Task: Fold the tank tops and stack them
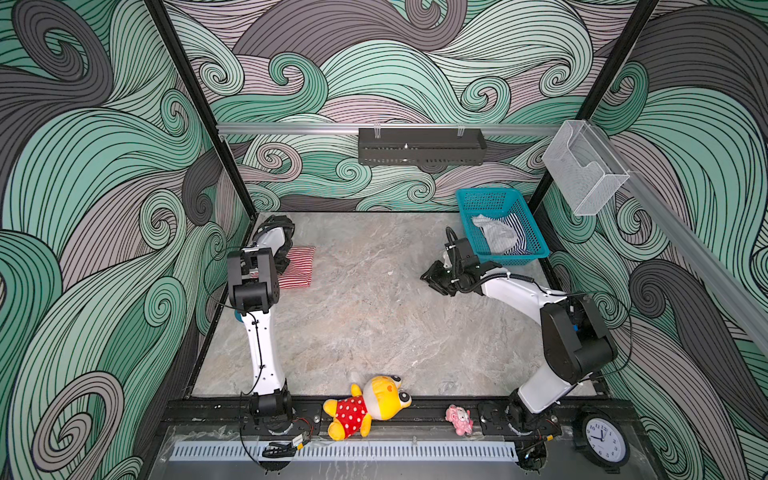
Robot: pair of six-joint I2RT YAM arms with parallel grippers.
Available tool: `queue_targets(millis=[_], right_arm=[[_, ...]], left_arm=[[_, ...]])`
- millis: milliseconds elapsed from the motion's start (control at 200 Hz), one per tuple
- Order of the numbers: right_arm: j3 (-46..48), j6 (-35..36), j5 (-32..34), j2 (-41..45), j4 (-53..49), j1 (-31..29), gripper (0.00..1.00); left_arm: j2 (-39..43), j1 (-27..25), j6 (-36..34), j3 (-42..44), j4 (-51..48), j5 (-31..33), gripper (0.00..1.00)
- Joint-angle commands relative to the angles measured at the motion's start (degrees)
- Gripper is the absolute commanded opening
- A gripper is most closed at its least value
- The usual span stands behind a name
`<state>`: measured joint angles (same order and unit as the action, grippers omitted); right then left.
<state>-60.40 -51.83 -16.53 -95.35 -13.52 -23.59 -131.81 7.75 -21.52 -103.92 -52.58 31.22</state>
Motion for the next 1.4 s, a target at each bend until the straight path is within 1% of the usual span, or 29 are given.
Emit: queue_targets(millis=[0,55,100,155,230,370,455,671,756,851,886,921,971,1001,1056,1161,1226,1281,1391], right_arm=[[0.0,0.3,0.0,2.1,-0.1,0.0,0.43],[-0.8,1.1,0.0,2.4,-1.0,0.1,0.49],[-1.8,1.9,0.2,2.7,-2.3,0.3,0.57],[-2.9,2.9,0.8,3.2,-3.9,0.5,0.66],[-3.8,3.7,1.2,4.0,-5.2,1.0,0.7],[-3.9,4.2,1.2,5.3,-6.2,2.1,0.71],[-3.6,4.3,1.2,5.7,-6.5,2.5,0.72],[-3.0,3.9,0.8,5.3,-6.3,2.7,0.72],[-3.1,3.9,0.7,5.0,-6.2,2.8,0.73],[-3.4,4.0,0.6,5.1,-6.2,2.8,0.73],[-3.6,4.1,0.8,5.3,-6.4,2.8,0.76],[-3.7,4.4,1.1,5.4,-6.7,2.9,0.77],[-4.1,4.9,1.2,5.5,-6.8,3.3,0.77],[-4.4,5.3,1.2,5.6,-8.6,3.7,0.77],[-4.7,5.6,1.1,5.9,-9.5,4.7,0.8],[-4.6,6.4,1.0,7.5,-10.0,6.1,0.8],[-4.6,6.6,1.0,8.1,-10.5,6.6,0.8],[-4.2,6.7,1.0,8.4,-10.7,6.9,0.8],[-3.0,6.5,0.8,8.7,-10.4,7.4,0.8]], left_arm=[[2.5,-0.1,2.6,1.6,-1.3,-10.9,0.28],[3.8,-0.6,2.8,2.1,-1.5,-13.2,0.28],[5.0,-1.1,2.9,2.6,-1.3,-14.8,0.28],[6.0,-1.6,3.3,3.1,-1.2,-16.1,0.28],[6.3,-1.6,3.7,3.5,-0.5,-16.2,0.29],[3.4,-1.0,4.8,1.9,-2.6,-16.5,0.28],[2.9,-1.0,5.0,2.0,-3.8,-18.7,0.28],[6.8,-1.7,2.7,7.8,-2.8,-28.3,0.31],[8.2,-2.1,2.2,8.6,-3.7,-31.3,0.32],[9.0,-2.2,1.3,8.9,-5.6,-36.7,0.32],[9.7,-2.4,0.9,9.6,-5.4,-38.5,0.32],[10.6,-2.9,1.0,10.3,-4.9,-39.5,0.32],[11.8,-3.9,1.3,11.1,-4.2,-40.3,0.32],[12.4,-4.5,1.5,11.4,-3.9,-40.4,0.32],[13.5,-5.6,2.3,11.9,-2.6,-39.4,0.32],[14.1,-6.3,4.7,11.3,-0.9,-37.7,0.33],[14.4,-6.5,5.1,11.3,-0.7,-40.1,0.33],[14.8,-7.3,5.2,11.8,-0.3,-41.0,0.33],[15.0,-10.5,4.5,12.0,-1.1,-43.1,0.33]])
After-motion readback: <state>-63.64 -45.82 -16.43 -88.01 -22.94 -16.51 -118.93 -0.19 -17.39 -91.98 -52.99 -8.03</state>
